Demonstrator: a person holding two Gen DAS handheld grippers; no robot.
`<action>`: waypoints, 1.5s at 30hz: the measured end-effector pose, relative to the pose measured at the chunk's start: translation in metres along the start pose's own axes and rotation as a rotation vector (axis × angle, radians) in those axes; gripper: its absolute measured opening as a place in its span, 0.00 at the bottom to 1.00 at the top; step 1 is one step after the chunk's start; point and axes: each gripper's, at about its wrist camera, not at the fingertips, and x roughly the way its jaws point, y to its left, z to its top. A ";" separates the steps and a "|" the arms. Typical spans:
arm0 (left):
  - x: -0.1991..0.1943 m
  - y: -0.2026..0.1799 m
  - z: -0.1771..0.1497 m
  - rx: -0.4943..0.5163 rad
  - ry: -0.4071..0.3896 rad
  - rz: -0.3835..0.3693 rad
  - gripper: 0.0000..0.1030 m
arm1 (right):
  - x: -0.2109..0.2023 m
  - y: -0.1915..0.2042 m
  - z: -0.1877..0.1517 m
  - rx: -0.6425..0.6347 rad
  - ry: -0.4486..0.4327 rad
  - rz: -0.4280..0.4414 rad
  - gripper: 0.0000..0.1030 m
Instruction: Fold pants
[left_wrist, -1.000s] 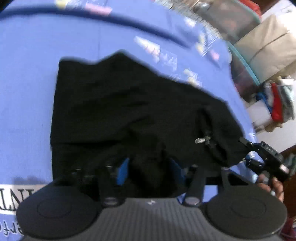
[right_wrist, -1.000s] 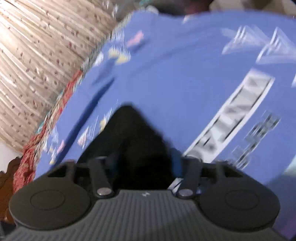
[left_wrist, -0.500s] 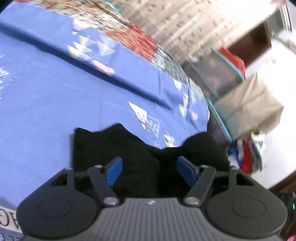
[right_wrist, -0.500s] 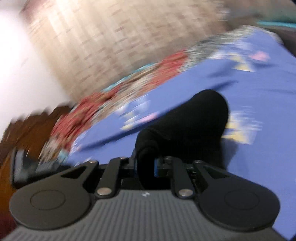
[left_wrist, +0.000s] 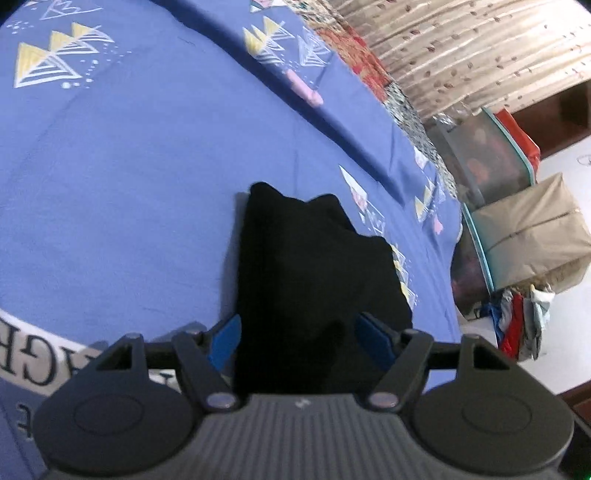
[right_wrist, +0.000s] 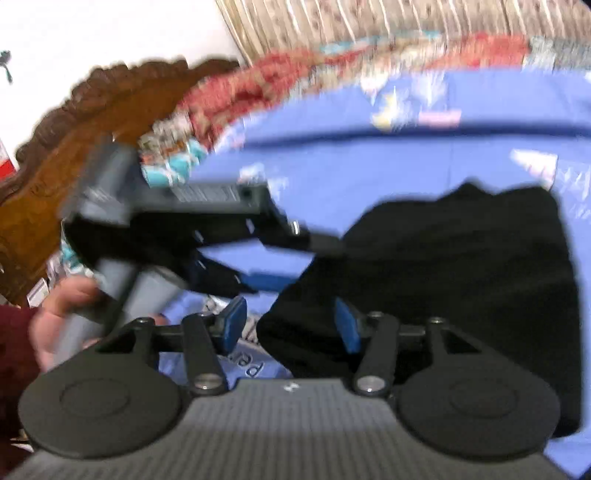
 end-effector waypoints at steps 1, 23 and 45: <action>0.000 -0.002 -0.001 0.009 0.004 -0.002 0.68 | -0.014 -0.003 -0.001 -0.008 -0.031 -0.024 0.52; -0.003 -0.023 -0.047 0.196 0.036 0.234 0.77 | -0.061 -0.080 -0.046 0.356 -0.052 -0.202 0.30; -0.041 -0.005 -0.098 0.291 0.053 0.252 0.86 | -0.065 -0.118 -0.102 0.659 -0.025 -0.272 0.40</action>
